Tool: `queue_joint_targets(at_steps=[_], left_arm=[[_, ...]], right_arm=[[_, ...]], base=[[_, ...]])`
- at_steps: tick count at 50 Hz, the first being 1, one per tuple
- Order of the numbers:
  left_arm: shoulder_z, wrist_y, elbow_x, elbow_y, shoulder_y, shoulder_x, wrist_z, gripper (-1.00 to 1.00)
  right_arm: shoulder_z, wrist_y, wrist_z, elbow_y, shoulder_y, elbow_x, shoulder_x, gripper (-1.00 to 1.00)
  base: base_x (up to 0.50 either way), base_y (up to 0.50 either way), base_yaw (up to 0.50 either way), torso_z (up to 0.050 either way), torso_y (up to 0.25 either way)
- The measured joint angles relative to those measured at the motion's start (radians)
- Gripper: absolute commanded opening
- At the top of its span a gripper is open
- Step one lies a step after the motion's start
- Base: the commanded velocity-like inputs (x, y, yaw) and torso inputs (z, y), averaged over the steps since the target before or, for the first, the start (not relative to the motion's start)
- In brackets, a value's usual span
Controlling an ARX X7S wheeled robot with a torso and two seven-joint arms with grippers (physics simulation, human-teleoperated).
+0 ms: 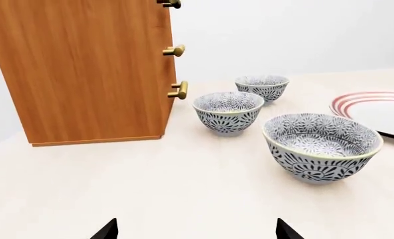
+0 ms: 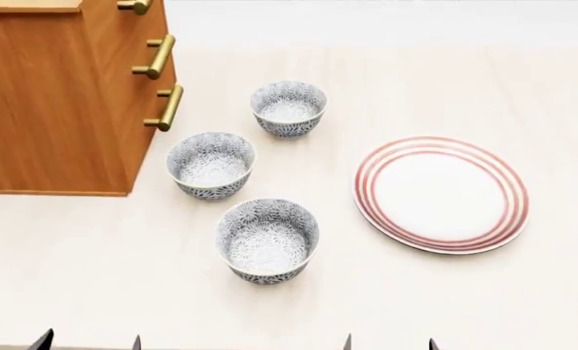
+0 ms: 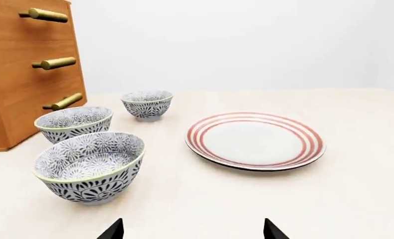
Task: Open the top drawer of the cabinet.
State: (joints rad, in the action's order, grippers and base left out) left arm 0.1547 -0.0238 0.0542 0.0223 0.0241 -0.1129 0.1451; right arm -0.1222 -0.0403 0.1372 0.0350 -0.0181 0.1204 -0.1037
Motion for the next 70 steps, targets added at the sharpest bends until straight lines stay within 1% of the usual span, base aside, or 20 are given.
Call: queue_joint_targets(at_steps=[8,10,12,18,22,27,33,39,48,54,70], left_arm=[[0.009,-0.001,0.004,0.0,0.002,-0.007,0.009,1.0],[0.007,-0.016,0.02,-0.013,0.014,-0.013,0.016,1.0],[-0.013,-0.082,0.01,-0.077,0.049,0.004,-0.007,1.0],[-0.042,-0.435,-0.029,-0.415,0.129,0.037,-0.071,1.0],[-0.052,-0.605,-0.042,-0.57,0.163,0.047,-0.092,1.0],[-0.06,-0.759,-0.049,-0.704,0.199,0.054,-0.104,1.0],[-0.064,-0.871,-0.048,-0.805,0.221,0.056,-0.109,1.0],[-0.065,-0.916,-0.043,-0.848,0.225,0.053,-0.106,1.0],[-0.065,-0.932,-0.029,-0.87,0.217,0.046,-0.097,1.0],[-0.063,-0.933,-0.018,-0.873,0.214,0.042,-0.09,1.0],[-0.062,-0.91,0.004,-0.851,0.208,0.027,-0.068,1.0]], right_arm=[[-0.01,0.0,0.01,0.0,-0.002,0.004,-0.007,1.0],[-0.017,0.015,0.018,-0.013,-0.014,0.017,-0.015,1.0],[-0.007,0.081,-0.003,-0.078,-0.044,0.002,0.0,1.0],[-0.004,0.407,-0.053,-0.376,-0.119,-0.046,0.035,1.0],[-0.007,0.556,-0.067,-0.51,-0.148,-0.063,0.044,1.0],[-0.011,0.682,-0.073,-0.628,-0.168,-0.07,0.049,1.0],[-0.007,0.771,-0.072,-0.717,-0.177,-0.066,0.049,1.0],[-0.005,0.815,-0.068,-0.758,-0.181,-0.055,0.048,1.0],[-0.006,0.83,-0.06,-0.775,-0.18,-0.038,0.039,1.0],[-0.009,0.827,-0.053,-0.773,-0.176,-0.03,0.03,1.0],[-0.023,0.814,-0.035,-0.751,-0.175,-0.01,0.009,1.0]], base=[[0.0,0.0,0.0,0.05,0.03],[0.0,0.0,0.0,0.0,0.0],[0.0,0.0,0.0,0.0,0.0],[0.0,0.0,0.0,0.0,0.0],[0.0,0.0,0.0,0.0,0.0],[0.0,0.0,0.0,0.0,0.0],[0.0,0.0,0.0,0.0,0.0],[0.25,-0.11,0.0,0.0,0.0],[0.45,-0.2,0.0,0.0,0.0],[0.47,-0.17,0.0,0.0,0.0],[0.5,0.0,0.0,0.0,0.0]])
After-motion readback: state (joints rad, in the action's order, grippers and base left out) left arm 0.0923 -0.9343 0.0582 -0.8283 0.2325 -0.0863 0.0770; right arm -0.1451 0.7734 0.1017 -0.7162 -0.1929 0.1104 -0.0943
